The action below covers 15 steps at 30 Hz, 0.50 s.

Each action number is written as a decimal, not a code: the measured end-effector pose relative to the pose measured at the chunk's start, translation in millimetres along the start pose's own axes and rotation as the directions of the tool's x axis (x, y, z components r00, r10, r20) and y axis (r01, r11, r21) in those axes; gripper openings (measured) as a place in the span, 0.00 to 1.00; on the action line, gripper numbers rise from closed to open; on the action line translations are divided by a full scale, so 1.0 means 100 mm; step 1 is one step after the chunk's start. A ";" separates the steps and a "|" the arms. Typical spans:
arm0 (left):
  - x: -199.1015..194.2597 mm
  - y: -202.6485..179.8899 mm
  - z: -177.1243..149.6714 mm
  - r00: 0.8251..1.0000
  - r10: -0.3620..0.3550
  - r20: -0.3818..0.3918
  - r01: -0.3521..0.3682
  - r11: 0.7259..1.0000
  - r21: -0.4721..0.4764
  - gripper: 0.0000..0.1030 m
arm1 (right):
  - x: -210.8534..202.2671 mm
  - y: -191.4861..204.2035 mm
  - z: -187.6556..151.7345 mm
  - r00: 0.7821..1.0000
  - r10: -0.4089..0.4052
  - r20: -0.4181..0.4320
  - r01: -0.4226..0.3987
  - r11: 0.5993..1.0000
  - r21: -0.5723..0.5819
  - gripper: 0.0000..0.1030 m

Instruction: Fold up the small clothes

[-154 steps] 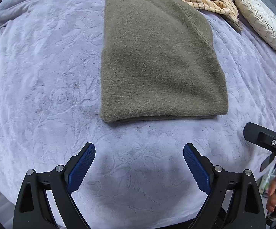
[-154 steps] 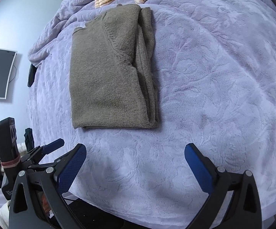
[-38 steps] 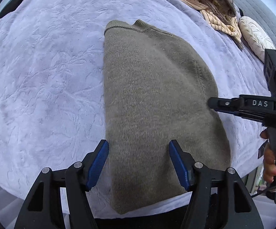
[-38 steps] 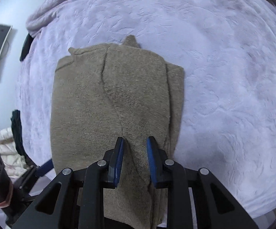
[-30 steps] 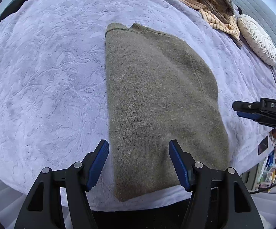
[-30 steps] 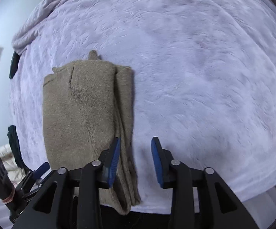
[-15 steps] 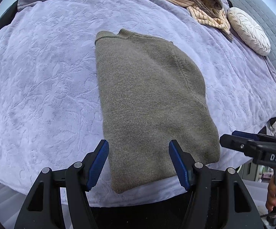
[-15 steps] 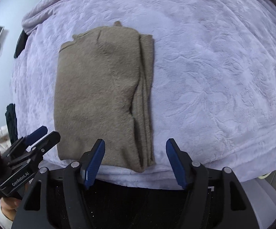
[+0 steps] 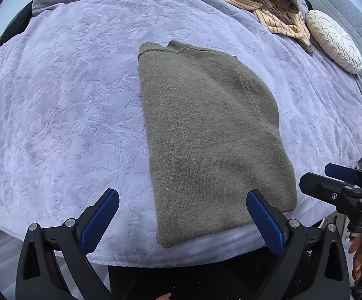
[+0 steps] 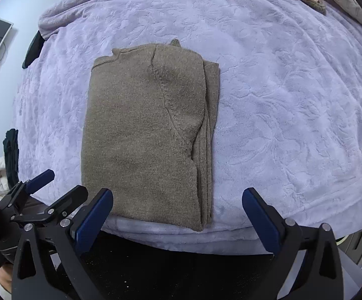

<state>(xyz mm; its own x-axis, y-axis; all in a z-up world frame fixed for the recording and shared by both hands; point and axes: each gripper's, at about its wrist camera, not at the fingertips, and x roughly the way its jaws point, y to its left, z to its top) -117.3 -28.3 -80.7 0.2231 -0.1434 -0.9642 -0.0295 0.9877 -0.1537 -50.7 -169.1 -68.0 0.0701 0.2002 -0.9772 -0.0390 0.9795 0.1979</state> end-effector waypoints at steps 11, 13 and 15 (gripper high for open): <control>-0.08 0.11 -0.01 0.997 0.078 0.016 -0.076 0.995 -0.064 0.99 | -0.04 0.04 -0.03 0.998 -0.062 -0.024 0.062 0.998 0.003 1.00; -0.11 0.12 -0.01 0.995 0.101 0.026 -0.099 0.993 -0.065 0.99 | -0.06 0.03 -0.03 0.997 -0.070 -0.019 0.071 0.997 0.014 1.00; -0.13 0.12 -0.01 0.993 0.112 0.030 -0.110 0.992 -0.068 0.99 | -0.07 0.03 -0.03 0.997 -0.080 -0.013 0.080 0.997 0.021 1.00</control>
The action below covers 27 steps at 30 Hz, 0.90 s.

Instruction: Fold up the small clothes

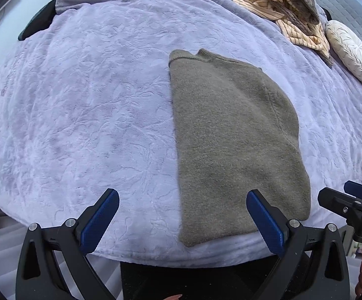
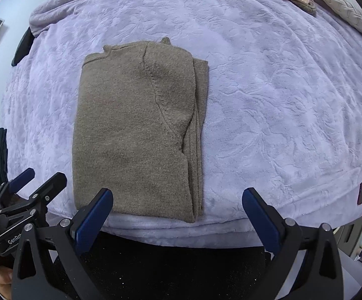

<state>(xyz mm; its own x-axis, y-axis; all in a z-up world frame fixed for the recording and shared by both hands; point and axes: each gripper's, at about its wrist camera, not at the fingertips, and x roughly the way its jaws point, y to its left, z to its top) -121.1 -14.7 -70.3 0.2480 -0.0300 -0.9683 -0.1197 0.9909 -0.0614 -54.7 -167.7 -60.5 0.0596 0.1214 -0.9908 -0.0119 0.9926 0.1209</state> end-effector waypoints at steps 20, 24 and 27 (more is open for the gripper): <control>0.02 -0.02 -0.05 0.999 0.043 -0.027 -0.042 0.999 0.005 0.99 | -0.01 0.09 -0.07 0.999 -0.053 -0.005 0.053 0.998 -0.015 1.00; 0.03 0.01 -0.04 0.999 0.044 -0.028 -0.044 0.999 -0.003 0.99 | 0.00 0.11 -0.06 0.998 -0.055 -0.008 0.055 0.998 -0.017 1.00; 0.04 0.02 -0.04 0.999 0.042 -0.031 -0.042 0.999 -0.009 0.99 | 0.01 0.12 -0.05 0.998 -0.055 -0.011 0.055 0.998 -0.018 1.00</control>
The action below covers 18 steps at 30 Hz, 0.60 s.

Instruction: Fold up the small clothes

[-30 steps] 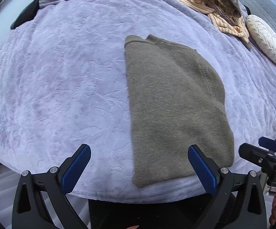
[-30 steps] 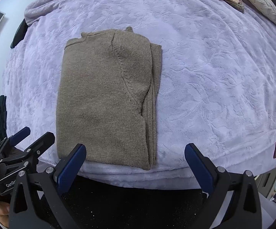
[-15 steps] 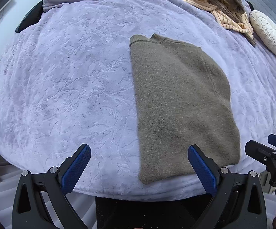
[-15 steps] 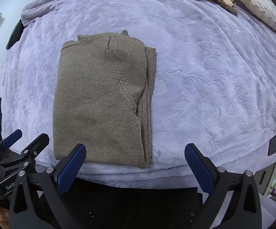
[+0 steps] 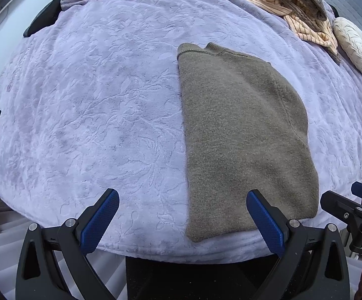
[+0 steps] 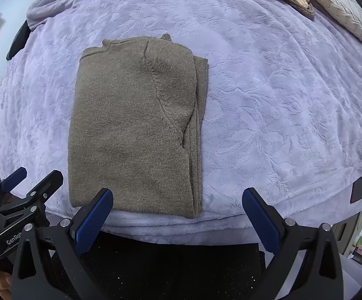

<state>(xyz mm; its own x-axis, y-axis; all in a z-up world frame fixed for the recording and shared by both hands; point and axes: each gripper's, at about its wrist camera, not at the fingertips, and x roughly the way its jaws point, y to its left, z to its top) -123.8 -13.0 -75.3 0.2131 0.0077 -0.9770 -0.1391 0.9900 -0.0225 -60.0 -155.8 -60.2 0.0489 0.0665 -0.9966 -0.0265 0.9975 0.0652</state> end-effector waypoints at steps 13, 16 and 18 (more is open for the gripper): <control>0.00 0.01 0.03 1.000 0.007 0.002 -0.007 1.000 0.001 0.99 | 0.02 0.03 0.04 1.000 -0.005 -0.009 0.005 1.000 -0.014 1.00; -0.01 0.00 0.03 1.000 0.008 0.003 -0.008 1.000 0.004 0.99 | 0.02 0.03 0.04 1.000 -0.005 -0.009 0.005 1.000 -0.013 1.00; -0.01 -0.02 0.02 1.000 0.009 0.005 -0.009 1.000 0.004 0.99 | 0.02 0.03 0.04 1.000 -0.005 -0.009 0.005 1.000 -0.013 1.00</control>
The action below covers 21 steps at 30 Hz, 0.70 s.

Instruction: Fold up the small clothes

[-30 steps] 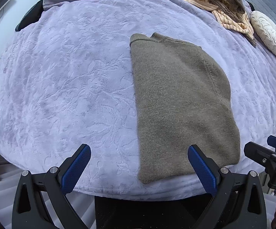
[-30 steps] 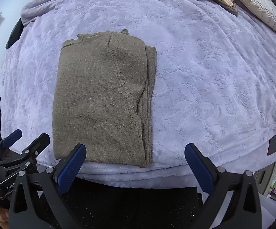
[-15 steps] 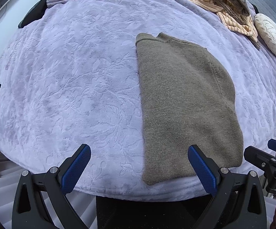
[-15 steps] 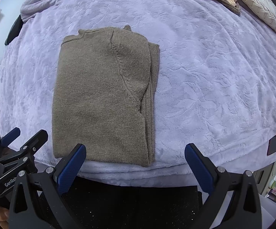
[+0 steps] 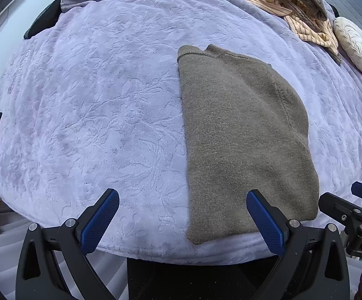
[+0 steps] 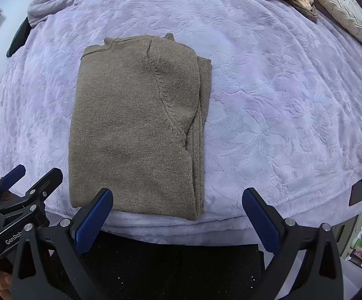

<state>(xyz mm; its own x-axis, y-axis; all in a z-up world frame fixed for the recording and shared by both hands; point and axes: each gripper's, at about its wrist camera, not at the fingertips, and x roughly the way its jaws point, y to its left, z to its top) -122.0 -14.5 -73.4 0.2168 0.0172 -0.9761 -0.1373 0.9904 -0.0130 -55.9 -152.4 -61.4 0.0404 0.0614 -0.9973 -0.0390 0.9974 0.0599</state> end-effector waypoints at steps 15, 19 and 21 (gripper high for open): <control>-0.02 -0.03 -0.03 1.000 0.006 -0.003 -0.006 1.000 0.010 0.99 | -0.01 0.00 -0.01 1.000 0.001 0.002 -0.001 1.000 -0.001 1.00; -0.02 -0.04 -0.03 1.000 0.006 -0.001 -0.006 1.000 0.012 0.99 | -0.01 0.00 -0.02 1.000 0.001 0.002 -0.001 1.000 0.000 1.00; -0.02 -0.05 -0.04 1.000 0.009 -0.001 -0.009 1.000 0.011 0.99 | -0.01 0.00 -0.01 1.000 0.000 0.002 0.000 1.000 -0.001 1.00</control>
<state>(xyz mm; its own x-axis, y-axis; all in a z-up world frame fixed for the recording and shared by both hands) -125.7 -19.8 -71.9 0.2147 0.0262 -0.9763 -0.1289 0.9917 -0.0017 -57.3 -152.9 -60.4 0.0426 0.0619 -0.9972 -0.0395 0.9974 0.0603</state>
